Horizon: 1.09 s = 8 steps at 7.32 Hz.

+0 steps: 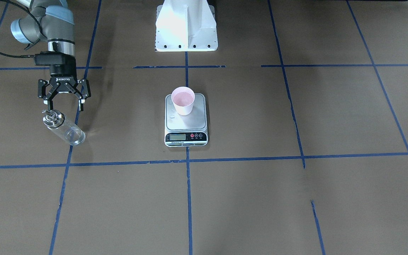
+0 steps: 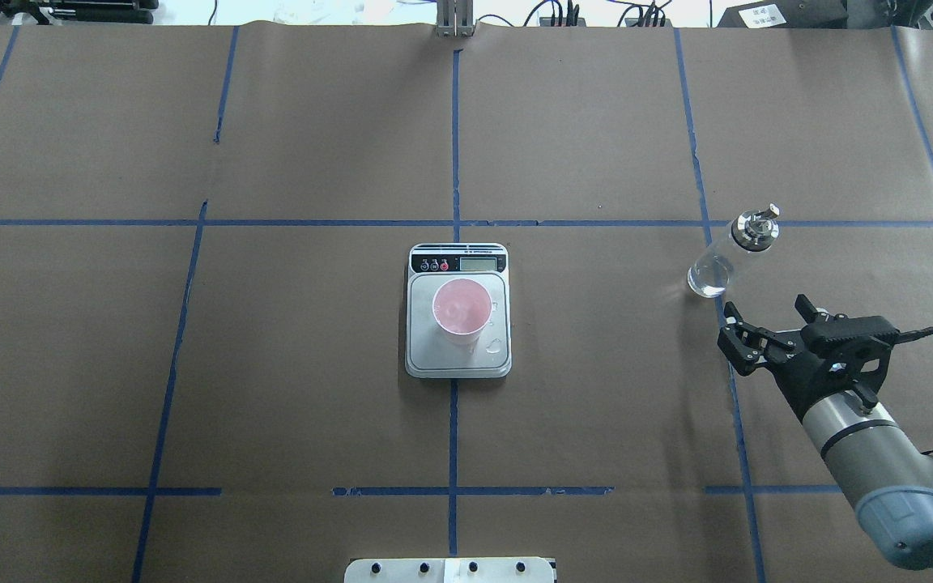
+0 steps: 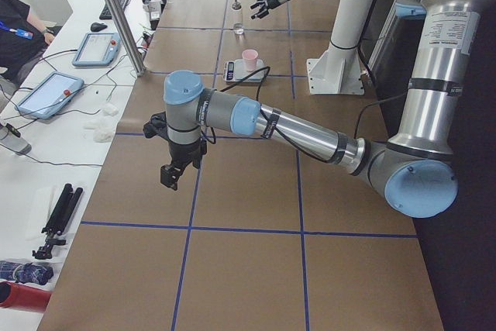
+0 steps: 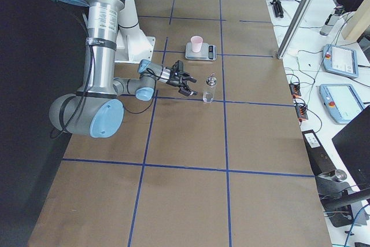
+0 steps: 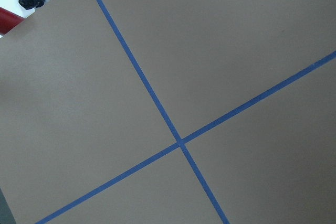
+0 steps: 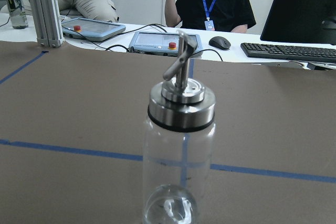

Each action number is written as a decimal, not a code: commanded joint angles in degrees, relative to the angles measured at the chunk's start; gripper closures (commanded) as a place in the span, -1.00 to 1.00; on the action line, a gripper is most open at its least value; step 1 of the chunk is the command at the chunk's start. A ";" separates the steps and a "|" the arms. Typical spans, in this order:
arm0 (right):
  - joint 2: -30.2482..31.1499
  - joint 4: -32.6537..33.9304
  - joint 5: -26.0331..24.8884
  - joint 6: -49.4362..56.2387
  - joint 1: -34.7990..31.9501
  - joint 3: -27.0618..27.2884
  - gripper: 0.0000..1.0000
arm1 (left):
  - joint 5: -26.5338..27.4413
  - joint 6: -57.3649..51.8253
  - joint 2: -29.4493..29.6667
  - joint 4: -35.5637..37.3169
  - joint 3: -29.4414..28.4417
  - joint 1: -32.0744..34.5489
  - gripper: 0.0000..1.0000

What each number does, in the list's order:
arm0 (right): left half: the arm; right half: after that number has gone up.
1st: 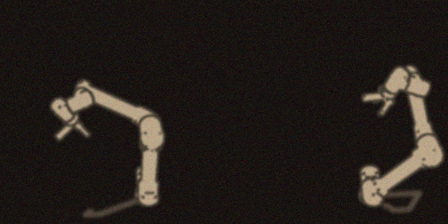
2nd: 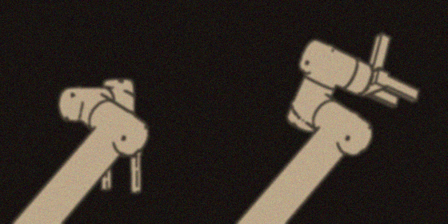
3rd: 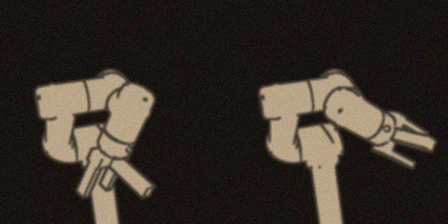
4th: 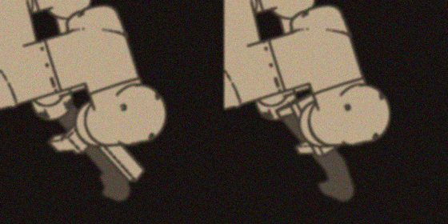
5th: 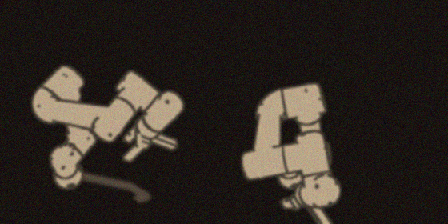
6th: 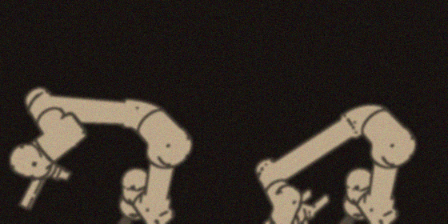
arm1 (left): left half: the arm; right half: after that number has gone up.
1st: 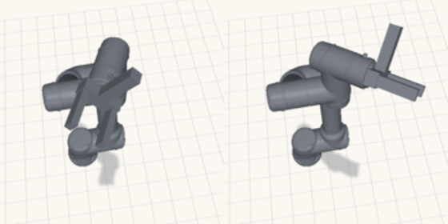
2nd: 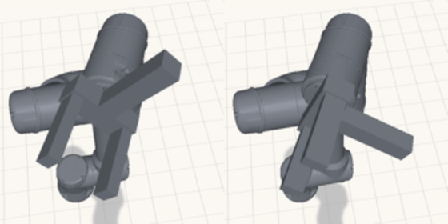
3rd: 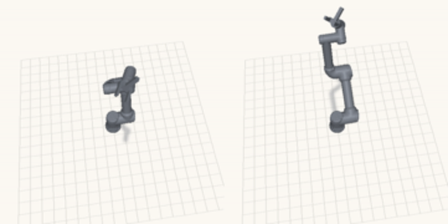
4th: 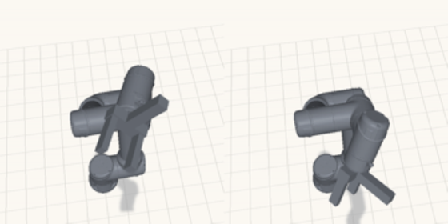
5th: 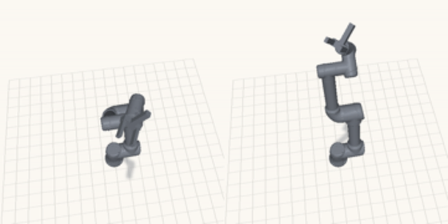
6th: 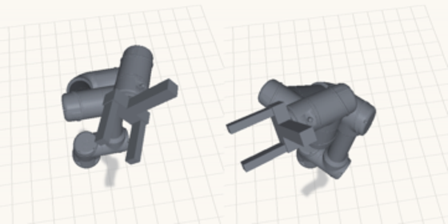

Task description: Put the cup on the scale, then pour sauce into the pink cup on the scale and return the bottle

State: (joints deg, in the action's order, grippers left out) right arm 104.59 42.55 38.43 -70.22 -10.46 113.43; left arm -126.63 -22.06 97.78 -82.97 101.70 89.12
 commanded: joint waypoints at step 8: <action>-4.19 30.66 38.11 26.02 -29.97 21.25 -1.00 | -0.02 -0.09 -0.13 -0.09 0.08 0.09 -1.00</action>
State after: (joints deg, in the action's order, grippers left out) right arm 103.22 72.87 66.13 -52.62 -31.09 137.14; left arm -126.72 -22.15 97.71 -83.02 101.85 89.21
